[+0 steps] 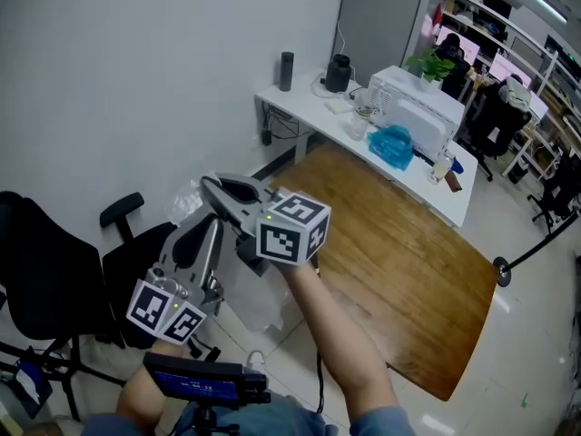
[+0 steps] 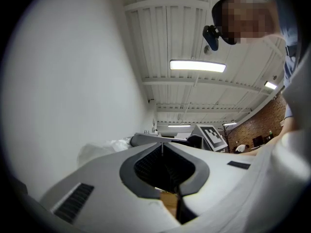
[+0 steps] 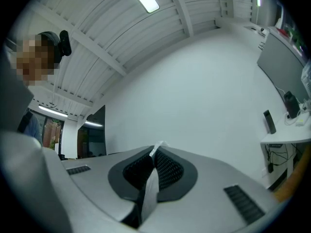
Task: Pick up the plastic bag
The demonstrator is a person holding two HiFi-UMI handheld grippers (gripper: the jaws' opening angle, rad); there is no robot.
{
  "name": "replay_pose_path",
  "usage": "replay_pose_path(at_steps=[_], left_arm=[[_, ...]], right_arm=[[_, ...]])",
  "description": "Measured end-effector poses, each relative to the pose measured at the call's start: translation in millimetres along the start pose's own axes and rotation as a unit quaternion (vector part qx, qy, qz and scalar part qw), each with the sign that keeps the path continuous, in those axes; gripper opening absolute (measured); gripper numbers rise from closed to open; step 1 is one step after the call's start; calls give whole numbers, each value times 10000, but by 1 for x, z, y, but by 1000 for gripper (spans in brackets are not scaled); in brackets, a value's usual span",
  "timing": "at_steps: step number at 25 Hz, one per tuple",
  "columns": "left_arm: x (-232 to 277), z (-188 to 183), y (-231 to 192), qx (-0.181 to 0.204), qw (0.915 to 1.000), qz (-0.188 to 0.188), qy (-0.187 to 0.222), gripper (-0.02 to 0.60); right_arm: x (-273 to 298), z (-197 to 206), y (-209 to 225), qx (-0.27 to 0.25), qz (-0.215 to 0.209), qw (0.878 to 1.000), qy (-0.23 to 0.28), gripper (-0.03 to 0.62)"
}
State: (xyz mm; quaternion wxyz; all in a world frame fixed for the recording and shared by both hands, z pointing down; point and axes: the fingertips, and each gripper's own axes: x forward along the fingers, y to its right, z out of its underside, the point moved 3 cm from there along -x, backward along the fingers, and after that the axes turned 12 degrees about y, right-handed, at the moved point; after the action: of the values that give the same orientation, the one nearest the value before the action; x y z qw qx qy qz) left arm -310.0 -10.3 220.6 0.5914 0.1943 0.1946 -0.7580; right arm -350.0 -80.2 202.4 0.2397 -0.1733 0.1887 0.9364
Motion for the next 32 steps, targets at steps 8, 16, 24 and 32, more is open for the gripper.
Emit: replay_pose_path(at_steps=[8,16,24,32], left_arm=[[47,2,-11,-177,9980,555,263,17],[84,27,14,-486,9924,1099,277,17],[111,66,67,-846,9848,1513,83,17],[118,95,128,-1104,9785,1737,-108,17]], right_arm=[[8,-51,31,-422,210,9981,402,3],[-34,-125,54,-958,734,9876,1005,3],[-121,-171,64,-1270,1250,9756,1285,2],[-242,-172,44,-956,1470,9751,1355,2]])
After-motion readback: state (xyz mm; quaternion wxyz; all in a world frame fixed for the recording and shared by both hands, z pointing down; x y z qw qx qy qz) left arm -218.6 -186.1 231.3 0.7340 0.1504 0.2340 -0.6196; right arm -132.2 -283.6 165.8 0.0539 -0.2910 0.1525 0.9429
